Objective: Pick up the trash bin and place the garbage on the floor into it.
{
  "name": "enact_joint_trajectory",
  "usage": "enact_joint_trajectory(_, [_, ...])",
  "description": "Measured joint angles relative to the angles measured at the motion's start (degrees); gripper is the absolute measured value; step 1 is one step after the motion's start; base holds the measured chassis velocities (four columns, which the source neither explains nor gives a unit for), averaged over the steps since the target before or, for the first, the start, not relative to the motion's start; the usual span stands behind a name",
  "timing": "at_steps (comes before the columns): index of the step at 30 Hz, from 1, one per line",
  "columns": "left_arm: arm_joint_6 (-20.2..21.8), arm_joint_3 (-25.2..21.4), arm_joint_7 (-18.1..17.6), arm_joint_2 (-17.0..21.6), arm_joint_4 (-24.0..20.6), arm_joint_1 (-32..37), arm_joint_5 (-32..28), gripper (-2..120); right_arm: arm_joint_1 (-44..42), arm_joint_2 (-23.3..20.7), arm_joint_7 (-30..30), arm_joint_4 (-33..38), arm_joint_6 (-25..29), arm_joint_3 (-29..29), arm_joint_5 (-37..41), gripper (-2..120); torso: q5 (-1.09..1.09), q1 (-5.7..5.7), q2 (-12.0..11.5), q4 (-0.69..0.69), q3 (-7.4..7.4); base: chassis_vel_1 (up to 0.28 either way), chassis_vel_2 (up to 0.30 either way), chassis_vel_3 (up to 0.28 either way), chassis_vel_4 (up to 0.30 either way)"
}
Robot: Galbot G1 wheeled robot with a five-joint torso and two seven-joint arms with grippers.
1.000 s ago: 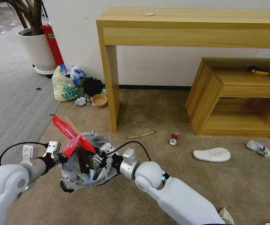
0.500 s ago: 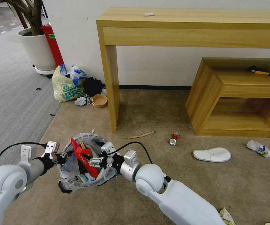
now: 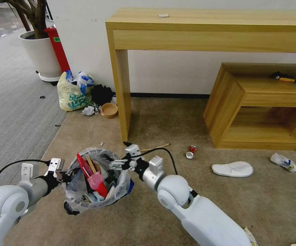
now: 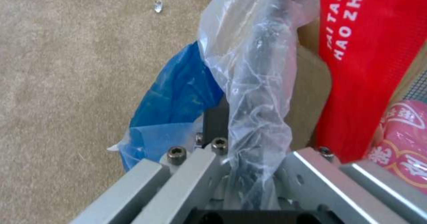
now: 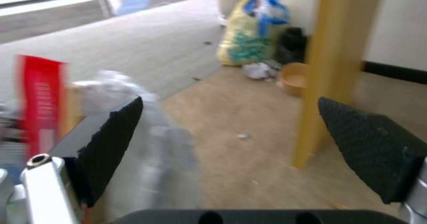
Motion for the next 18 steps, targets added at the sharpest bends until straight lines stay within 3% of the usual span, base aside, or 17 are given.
enact_joint_trajectory(9, [0.0, -0.2, 0.1, -1.2, -0.5, 0.8, 0.5, 0, -7.1, -1.5, 0.0, 1.6, 0.7, 9.6, -3.4, 100, 0.0, 0.0, 0.0, 0.01, 0.0, 0.0, 0.0, 0.0, 0.0])
enact_joint_trajectory(18, [0.0, -0.3, 0.3, -1.2, -0.6, 0.8, 0.8, 0, -12.4, -1.9, 0.4, 2.4, 1.9, 15.3, -5.0, 100, 0.0, 0.0, 0.0, -0.01, 0.0, 0.0, 0.0, 0.0, 0.0])
